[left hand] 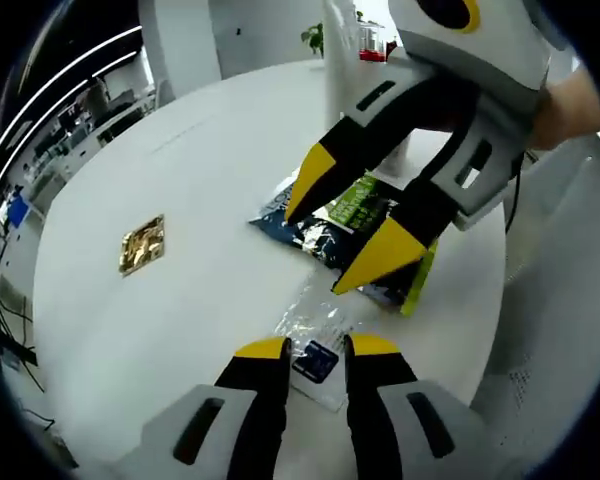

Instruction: Arrange the skincare products in the storage area until every visible bottle or jar stands upright without overlapping.

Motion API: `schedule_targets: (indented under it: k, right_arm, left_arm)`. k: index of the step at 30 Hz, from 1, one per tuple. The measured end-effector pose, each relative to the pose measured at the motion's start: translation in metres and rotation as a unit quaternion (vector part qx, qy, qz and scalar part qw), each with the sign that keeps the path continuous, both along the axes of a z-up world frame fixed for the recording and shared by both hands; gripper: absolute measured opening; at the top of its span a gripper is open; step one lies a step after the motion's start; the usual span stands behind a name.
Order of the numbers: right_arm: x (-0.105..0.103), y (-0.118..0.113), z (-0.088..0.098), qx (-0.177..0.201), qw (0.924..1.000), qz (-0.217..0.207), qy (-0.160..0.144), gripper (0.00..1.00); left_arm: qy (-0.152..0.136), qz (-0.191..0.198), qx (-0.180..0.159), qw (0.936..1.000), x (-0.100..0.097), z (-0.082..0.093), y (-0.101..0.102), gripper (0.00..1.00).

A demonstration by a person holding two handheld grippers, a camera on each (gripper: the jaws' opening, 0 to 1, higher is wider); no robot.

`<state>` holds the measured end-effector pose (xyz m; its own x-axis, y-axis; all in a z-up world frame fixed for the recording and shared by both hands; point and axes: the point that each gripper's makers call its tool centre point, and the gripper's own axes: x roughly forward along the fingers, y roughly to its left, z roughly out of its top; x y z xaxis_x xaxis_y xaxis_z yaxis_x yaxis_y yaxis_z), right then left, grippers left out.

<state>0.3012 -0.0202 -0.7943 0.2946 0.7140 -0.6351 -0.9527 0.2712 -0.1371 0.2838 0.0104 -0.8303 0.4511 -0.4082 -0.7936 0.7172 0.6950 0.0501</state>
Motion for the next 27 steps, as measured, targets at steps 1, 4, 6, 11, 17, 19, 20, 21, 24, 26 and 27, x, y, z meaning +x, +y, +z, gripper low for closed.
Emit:
schedule_targets:
  k: [1,4,6,11,17,19,20,21,24,26,27]
  right_arm:
    - [-0.001,-0.001,0.000,-0.001,1.0000,0.000,0.001,0.33]
    - [-0.008,-0.004,-0.002,-0.002,1.0000,0.002,0.010,0.37]
    - [-0.010,-0.005,-0.003,-0.003,0.9999,0.003,0.013,0.40]
    - [-0.016,-0.011,0.003,0.001,0.9999,-0.001,0.014,0.41]
    - [-0.021,-0.024,0.010,0.005,0.9998,-0.010,0.015,0.41]
    - [-0.022,-0.027,0.012,0.005,0.9998,-0.011,0.013,0.42]
    - [-0.024,-0.029,0.014,0.005,0.9998,-0.011,0.013,0.42]
    - [-0.026,-0.030,0.016,0.006,0.9998,-0.012,0.013,0.43]
    - [-0.031,-0.035,0.021,0.008,0.9998,-0.011,0.010,0.45]
    - [-0.033,-0.037,0.023,0.009,0.9999,-0.011,0.009,0.47]
    - [-0.035,-0.039,0.023,0.009,0.9998,-0.012,0.009,0.48]
  left_arm:
    - [-0.001,-0.001,0.001,1.0000,0.000,0.000,0.000,0.25]
    - [0.001,0.005,-0.001,1.0000,0.000,0.000,0.001,0.25]
    - [0.002,0.009,-0.004,1.0000,0.000,-0.001,0.001,0.25]
    - [0.010,0.012,-0.021,0.9997,-0.002,0.003,-0.004,0.29]
    - [0.009,0.010,-0.022,0.9997,-0.002,0.005,-0.004,0.28]
    - [0.007,0.014,-0.023,0.9996,-0.002,0.010,-0.003,0.29]
    - [0.005,0.016,-0.024,0.9996,-0.001,0.012,-0.003,0.29]
    - [0.004,0.018,-0.024,0.9995,-0.001,0.013,-0.002,0.30]
    - [0.002,0.024,-0.023,0.9994,0.000,0.015,0.000,0.34]
    - [0.000,0.028,-0.023,0.9994,-0.001,0.018,0.000,0.36]
    - [0.001,0.030,-0.024,0.9993,-0.002,0.020,0.000,0.37]
